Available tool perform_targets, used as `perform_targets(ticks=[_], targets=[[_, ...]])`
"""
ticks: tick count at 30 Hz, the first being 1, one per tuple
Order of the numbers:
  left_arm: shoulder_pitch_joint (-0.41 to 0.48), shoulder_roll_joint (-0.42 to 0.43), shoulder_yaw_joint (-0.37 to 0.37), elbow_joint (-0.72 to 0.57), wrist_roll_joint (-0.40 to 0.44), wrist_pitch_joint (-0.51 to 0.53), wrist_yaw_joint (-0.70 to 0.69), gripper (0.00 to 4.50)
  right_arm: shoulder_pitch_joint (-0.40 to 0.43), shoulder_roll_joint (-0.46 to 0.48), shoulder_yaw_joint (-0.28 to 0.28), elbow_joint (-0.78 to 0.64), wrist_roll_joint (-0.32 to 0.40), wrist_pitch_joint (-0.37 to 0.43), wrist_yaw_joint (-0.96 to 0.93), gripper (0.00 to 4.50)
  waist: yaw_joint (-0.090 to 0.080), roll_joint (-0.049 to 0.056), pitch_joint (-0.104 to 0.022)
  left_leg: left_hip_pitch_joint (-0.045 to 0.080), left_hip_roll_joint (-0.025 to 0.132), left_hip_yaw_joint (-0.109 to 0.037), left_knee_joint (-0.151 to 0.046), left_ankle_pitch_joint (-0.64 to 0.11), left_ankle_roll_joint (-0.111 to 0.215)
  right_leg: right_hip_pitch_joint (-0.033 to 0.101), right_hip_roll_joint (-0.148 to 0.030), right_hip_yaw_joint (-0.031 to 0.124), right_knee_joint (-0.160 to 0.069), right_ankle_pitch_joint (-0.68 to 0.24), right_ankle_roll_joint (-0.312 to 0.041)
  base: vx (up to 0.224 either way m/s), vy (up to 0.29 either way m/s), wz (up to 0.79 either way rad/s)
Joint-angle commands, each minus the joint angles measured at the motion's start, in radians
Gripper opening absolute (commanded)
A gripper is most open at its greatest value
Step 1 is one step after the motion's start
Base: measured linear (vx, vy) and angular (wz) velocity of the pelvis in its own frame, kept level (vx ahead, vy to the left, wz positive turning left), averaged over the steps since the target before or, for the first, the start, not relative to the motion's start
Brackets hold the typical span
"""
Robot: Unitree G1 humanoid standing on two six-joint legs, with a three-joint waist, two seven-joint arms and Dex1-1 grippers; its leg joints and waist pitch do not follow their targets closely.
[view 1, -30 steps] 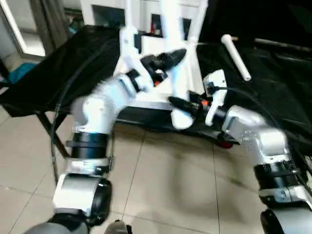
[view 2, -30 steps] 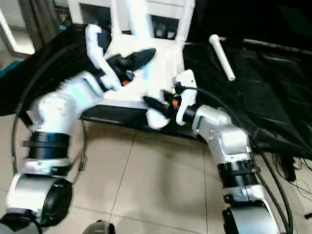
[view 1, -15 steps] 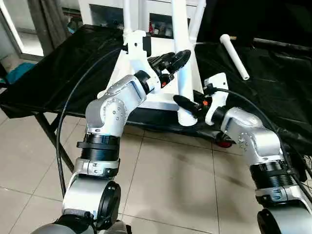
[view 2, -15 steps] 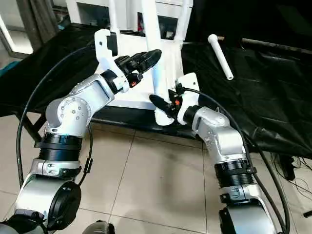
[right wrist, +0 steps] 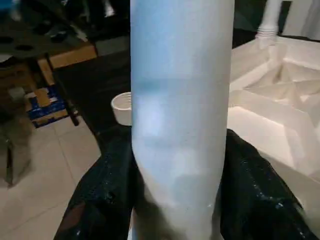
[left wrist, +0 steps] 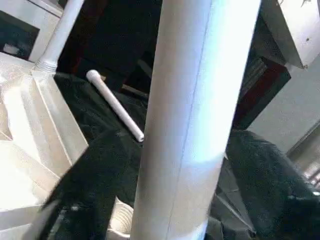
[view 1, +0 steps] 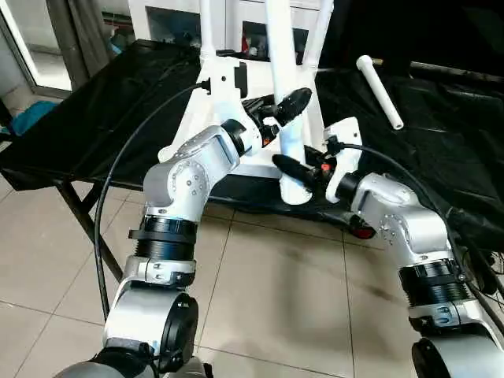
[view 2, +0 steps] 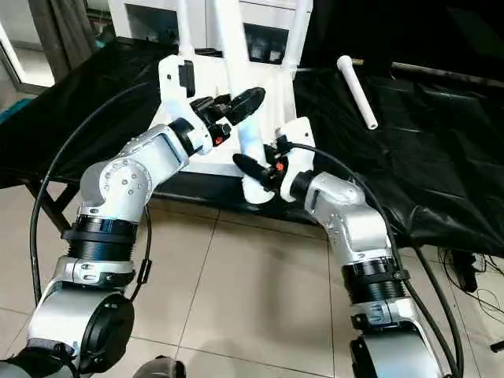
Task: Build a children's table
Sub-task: Move to table
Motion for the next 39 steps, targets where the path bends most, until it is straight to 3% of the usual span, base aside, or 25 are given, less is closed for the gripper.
perform_targets(ticks=[1,5,7,11,13,27,28,33,35,37,39], targets=[[0.001,-0.007,0.000,-0.002,-0.003,-0.004,-0.002,3.19,0.003,-0.006,0.008,-0.038,0.002,-0.004,0.023,1.89,0.000,-0.008,-0.082,0.042,0.048,-0.012,-0.065,-0.163,0.005,0.041,-0.063,0.032,-0.073,-0.020,-0.227,0.000,0.000,0.00],[-0.003,-0.004,0.011,0.005,-0.008,-0.004,0.002,2.99,0.007,-0.007,0.012,-0.044,0.005,-0.002,0.033,1.89,0.000,-0.009,-0.081,0.042,0.048,-0.013,-0.067,-0.168,0.001,0.040,-0.063,0.032,-0.074,-0.030,-0.225,0.000,0.000,0.00],[-0.005,0.000,0.014,0.007,-0.007,-0.007,0.003,2.60,0.007,-0.007,0.010,-0.045,0.006,0.000,0.033,1.89,0.000,-0.008,-0.081,0.042,0.048,-0.013,-0.066,-0.163,0.003,0.040,-0.063,0.032,-0.073,-0.020,-0.224,0.000,0.000,0.00],[-0.008,0.004,0.015,0.011,-0.002,-0.009,0.003,2.51,0.006,-0.007,0.006,-0.044,0.007,0.002,0.037,1.89,0.001,-0.008,-0.082,0.041,0.048,-0.013,-0.066,-0.161,0.002,0.040,-0.063,0.032,-0.072,-0.018,-0.227,0.000,0.000,0.00],[-0.011,0.008,0.015,0.016,0.001,-0.010,0.002,2.14,0.006,-0.009,0.005,-0.045,0.009,0.002,0.041,1.89,0.001,-0.007,-0.082,0.042,0.048,-0.013,-0.066,-0.162,0.003,0.040,-0.063,0.032,-0.073,-0.017,-0.226,0.000,0.000,0.00],[-0.033,0.037,0.021,0.030,-0.008,0.007,-0.033,1.85,0.005,-0.022,-0.005,-0.042,-0.010,-0.023,0.034,1.89,0.000,-0.007,-0.081,0.043,0.048,-0.013,-0.068,-0.174,-0.007,0.039,-0.063,0.032,-0.073,-0.030,-0.226,0.000,0.000,0.00],[-0.036,0.039,0.019,0.029,-0.010,0.010,-0.038,1.85,0.004,-0.024,-0.009,-0.042,0.004,-0.013,0.049,2.45,-0.001,-0.010,-0.080,0.042,0.048,-0.013,-0.068,-0.177,-0.006,0.039,-0.063,0.033,-0.075,-0.036,-0.225,0.000,0.000,0.00],[-0.045,0.048,0.011,0.028,-0.017,0.021,-0.065,1.85,-0.007,-0.049,-0.034,-0.063,0.074,0.067,0.113,3.02,0.002,-0.009,-0.081,0.043,0.048,-0.013,-0.066,-0.159,0.010,0.040,-0.062,0.032,-0.072,-0.016,-0.228,0.000,0.000,0.00],[-0.045,0.055,0.002,0.029,-0.012,0.024,-0.079,1.85,-0.013,-0.073,-0.035,-0.062,0.081,0.084,0.143,3.05,0.004,-0.009,-0.082,0.042,0.048,-0.012,-0.065,-0.155,0.010,0.041,-0.063,0.032,-0.071,-0.013,-0.230,0.000,0.000,0.00],[-0.039,0.065,-0.009,0.021,-0.020,0.044,-0.111,1.85,-0.049,-0.144,-0.090,-0.033,0.135,0.153,0.207,3.05,0.004,-0.009,-0.082,0.043,0.046,-0.011,-0.063,-0.153,0.016,0.043,-0.062,0.032,-0.072,-0.011,-0.236,0.000,0.000,0.00],[-0.038,0.066,-0.011,0.017,-0.025,0.054,-0.118,1.85,-0.054,-0.174,-0.097,-0.034,0.155,0.181,0.243,3.05,0.007,-0.011,-0.081,0.041,0.047,-0.011,-0.062,-0.148,0.019,0.045,-0.062,0.032,-0.072,-0.012,-0.238,0.000,0.000,0.00]])
